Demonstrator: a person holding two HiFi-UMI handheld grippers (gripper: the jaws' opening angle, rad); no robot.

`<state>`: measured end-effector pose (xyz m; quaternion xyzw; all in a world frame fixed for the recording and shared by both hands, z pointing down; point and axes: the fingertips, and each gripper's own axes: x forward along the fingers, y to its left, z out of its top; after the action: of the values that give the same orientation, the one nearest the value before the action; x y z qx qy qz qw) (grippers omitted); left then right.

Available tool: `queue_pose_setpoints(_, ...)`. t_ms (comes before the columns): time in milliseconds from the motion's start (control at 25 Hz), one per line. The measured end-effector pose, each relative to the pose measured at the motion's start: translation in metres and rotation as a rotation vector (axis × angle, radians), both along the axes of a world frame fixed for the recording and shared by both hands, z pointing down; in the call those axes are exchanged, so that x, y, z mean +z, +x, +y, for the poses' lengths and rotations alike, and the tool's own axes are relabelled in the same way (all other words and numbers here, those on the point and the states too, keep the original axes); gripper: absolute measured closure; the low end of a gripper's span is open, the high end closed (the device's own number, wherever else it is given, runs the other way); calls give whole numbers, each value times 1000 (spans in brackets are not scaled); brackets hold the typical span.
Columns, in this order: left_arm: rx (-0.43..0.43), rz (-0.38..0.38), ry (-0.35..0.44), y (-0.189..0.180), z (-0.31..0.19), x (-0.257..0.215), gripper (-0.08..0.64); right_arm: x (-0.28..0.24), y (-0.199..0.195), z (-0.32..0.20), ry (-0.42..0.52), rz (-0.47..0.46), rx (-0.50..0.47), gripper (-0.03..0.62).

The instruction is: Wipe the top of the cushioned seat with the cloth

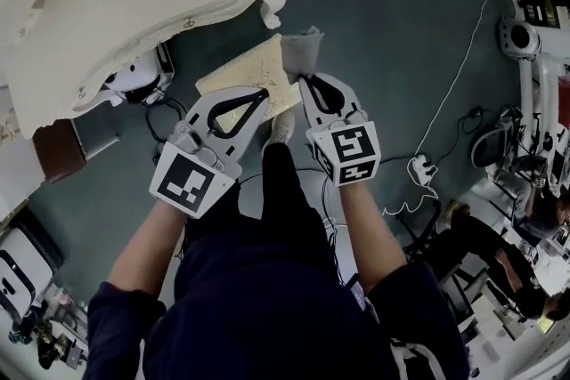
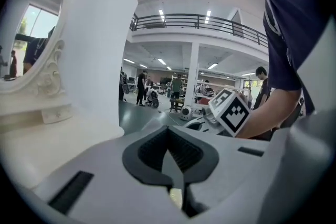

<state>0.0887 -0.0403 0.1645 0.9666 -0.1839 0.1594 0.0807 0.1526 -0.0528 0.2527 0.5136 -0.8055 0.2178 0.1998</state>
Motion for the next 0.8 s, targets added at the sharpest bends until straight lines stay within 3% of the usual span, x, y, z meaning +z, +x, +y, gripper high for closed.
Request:
queue_pose_setpoints(360,-43,66,131,-23,11,-104,554,-125,-23,15,163,23,-27,552)
queue_pose_setpoints(800,-66,158,254,-51,39,-199,554,-239,-58,44,347,42,-51,553)
